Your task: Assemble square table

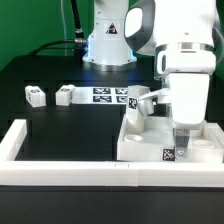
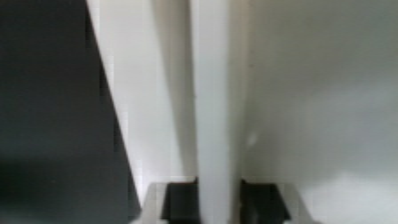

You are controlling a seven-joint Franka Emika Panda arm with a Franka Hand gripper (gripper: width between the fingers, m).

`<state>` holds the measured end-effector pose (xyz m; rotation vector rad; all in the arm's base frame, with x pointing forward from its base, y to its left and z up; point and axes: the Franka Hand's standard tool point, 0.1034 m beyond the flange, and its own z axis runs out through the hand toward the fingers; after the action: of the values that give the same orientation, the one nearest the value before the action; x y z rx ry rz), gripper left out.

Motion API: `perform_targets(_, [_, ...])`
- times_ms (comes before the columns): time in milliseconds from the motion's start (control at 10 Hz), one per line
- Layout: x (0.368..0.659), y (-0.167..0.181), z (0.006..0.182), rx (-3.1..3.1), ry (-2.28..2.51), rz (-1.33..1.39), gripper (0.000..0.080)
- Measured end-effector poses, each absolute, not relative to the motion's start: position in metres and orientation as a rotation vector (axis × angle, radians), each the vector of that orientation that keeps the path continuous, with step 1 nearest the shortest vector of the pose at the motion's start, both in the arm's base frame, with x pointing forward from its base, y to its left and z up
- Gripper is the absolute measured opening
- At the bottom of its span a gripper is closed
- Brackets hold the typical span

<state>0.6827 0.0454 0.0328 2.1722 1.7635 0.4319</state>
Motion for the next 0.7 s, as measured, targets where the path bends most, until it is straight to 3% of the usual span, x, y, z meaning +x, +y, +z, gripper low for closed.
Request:
perform_targets(400, [0.682, 0.044, 0.033, 2.167, 1.767, 0.432, 0.0103])
perform_targets(700, [0.694, 0.064, 0.028, 2.085, 1.843, 0.453, 0.0107])
